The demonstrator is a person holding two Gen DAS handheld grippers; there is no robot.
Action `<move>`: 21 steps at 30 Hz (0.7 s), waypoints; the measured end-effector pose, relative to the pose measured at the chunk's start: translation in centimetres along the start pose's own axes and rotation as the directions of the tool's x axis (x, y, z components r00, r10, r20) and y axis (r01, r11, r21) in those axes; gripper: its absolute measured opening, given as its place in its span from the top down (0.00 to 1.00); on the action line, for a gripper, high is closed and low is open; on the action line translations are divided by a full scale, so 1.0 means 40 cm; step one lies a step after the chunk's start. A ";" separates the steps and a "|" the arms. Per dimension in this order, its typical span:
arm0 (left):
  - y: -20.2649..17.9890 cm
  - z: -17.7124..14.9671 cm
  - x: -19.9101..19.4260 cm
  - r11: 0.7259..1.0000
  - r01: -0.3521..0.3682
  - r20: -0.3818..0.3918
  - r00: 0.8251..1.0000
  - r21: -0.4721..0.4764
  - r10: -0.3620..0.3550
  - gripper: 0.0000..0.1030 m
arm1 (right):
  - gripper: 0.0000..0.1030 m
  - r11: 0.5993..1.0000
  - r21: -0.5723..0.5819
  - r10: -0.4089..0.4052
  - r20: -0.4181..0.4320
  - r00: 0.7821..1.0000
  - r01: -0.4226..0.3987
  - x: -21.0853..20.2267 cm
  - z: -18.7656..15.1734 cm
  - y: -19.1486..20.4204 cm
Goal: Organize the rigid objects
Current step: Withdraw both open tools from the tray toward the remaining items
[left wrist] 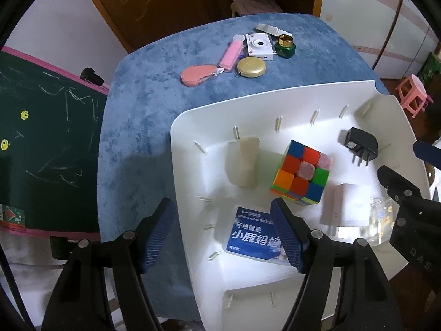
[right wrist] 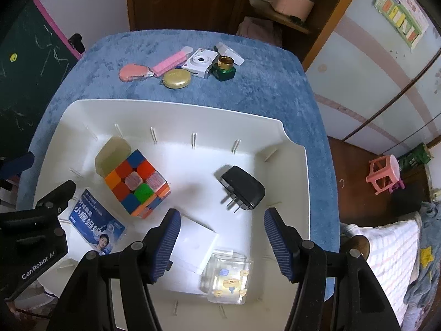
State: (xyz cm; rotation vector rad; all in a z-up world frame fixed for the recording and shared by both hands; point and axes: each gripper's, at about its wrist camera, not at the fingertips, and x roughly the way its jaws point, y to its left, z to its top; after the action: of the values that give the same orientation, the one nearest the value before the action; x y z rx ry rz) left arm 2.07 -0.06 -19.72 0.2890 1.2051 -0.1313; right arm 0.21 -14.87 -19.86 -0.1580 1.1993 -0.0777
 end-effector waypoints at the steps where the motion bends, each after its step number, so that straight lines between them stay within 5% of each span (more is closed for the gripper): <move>1: 0.000 0.001 -0.002 1.000 -0.001 0.002 1.000 -0.001 0.001 0.27 | 0.38 1.000 0.003 0.002 0.002 1.000 -0.002 -0.003 0.001 -0.001; 21: 0.047 0.130 -0.067 0.997 0.002 0.083 0.996 0.082 -0.009 0.27 | 0.38 0.999 0.033 0.038 0.097 0.995 -0.042 -0.080 0.124 -0.106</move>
State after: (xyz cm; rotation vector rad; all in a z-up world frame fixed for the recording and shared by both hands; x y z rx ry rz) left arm 6.28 0.11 -15.26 0.3485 1.1192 -0.1961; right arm 3.79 -18.18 -14.45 -0.1061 1.1037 -0.0554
